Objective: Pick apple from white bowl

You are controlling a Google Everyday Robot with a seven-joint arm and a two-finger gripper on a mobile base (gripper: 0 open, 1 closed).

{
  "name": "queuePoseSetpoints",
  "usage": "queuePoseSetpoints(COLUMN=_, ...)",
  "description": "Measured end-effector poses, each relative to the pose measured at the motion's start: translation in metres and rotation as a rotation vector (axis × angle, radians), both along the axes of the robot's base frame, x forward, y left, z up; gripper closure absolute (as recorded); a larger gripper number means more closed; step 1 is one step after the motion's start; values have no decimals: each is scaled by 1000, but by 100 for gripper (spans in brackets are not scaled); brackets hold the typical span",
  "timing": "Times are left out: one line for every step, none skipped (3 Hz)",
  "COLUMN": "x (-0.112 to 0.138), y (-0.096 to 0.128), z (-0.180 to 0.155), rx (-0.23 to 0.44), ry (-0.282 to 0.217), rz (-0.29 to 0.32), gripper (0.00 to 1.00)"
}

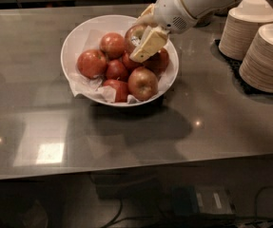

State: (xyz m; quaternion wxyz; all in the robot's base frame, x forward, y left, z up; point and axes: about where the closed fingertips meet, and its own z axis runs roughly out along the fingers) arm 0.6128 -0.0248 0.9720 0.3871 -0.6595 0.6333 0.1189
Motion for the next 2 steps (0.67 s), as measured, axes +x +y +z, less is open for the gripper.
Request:
queuePoseSetpoints(x=-26, y=-27, z=41, rx=-4, ry=-47, rz=-25, gripper=100)
queuePoseSetpoints(x=-26, y=-27, z=41, rx=-4, ry=-47, rz=-25, gripper=100)
